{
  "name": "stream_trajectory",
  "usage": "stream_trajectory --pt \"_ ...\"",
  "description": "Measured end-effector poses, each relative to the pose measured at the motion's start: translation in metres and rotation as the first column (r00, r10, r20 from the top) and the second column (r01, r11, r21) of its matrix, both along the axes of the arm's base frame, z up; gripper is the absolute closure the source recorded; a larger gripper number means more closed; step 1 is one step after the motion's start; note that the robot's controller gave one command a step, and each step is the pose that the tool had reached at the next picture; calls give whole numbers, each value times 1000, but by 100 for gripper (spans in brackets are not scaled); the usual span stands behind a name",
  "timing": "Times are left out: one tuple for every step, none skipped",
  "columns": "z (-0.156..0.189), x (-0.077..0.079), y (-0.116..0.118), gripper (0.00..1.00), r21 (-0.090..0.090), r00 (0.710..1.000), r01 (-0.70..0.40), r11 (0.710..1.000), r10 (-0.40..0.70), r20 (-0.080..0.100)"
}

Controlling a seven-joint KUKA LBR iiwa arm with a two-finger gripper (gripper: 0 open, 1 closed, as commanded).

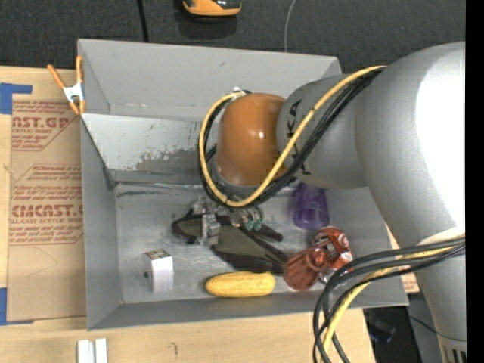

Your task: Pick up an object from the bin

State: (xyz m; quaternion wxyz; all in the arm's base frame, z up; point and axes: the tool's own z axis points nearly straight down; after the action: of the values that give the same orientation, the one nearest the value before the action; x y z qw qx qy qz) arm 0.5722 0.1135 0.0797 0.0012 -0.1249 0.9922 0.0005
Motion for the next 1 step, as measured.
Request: stream_trajectory --pt "0 0 0 100 0 1000 0 1000 0 0"
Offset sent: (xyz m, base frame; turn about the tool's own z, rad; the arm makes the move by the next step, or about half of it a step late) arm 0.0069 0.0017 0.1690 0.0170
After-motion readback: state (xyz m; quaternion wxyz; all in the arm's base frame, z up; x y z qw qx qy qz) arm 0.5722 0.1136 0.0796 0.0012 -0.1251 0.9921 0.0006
